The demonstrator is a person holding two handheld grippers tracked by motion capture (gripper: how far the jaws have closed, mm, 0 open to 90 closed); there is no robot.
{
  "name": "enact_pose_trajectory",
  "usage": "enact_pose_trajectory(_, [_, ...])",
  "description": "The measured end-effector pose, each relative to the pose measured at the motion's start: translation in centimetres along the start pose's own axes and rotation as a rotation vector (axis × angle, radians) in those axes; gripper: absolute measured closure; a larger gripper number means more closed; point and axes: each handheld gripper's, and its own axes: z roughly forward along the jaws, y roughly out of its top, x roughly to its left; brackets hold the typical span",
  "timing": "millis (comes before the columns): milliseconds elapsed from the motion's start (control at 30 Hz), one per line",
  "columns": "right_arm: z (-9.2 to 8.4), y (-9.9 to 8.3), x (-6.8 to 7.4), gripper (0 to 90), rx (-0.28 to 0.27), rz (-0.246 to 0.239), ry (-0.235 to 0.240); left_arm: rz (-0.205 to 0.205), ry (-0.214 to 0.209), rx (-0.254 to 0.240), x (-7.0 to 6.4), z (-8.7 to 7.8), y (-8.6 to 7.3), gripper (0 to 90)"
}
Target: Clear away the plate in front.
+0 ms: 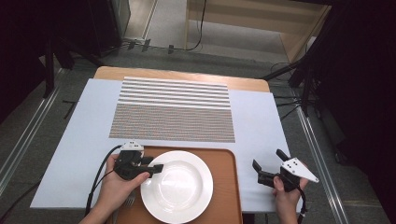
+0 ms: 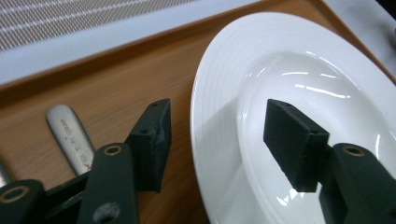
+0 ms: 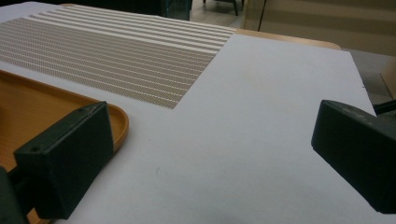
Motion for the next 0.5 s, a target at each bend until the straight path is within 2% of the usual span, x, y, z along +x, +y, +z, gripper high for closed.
enact_pose_trajectory(100, [0.0, 0.0, 0.0, 0.0, 0.0, 0.0, 0.0, 0.02, -0.006, -0.033, 0.0, -0.5, 0.1, 28.2])
enact_pose_trajectory(200, [0.0, 0.0, 0.0, 0.0, 0.001, 0.001, 0.0, 0.028, -0.017, -0.062, 0.0, -0.8, 0.1, 24.9])
enact_pose_trajectory(267, [0.0, 0.0, 0.0, 0.0, 0.002, 0.001, 0.0, 0.038, -0.018, -0.088, 0.1, -1.1, 0.1, 18.5])
enact_pose_trajectory(433, [0.0, 0.0, 0.0, 0.0, 0.001, 0.001, 0.0, 0.042, -0.028, -0.118, 0.3, -1.6, 0.2, 11.2])
enact_pose_trajectory(500, [0.0, 0.0, 0.0, 0.0, 0.0, 0.0, 0.001, 0.058, -0.025, -0.121, 0.4, -1.8, 0.3, 4.2])
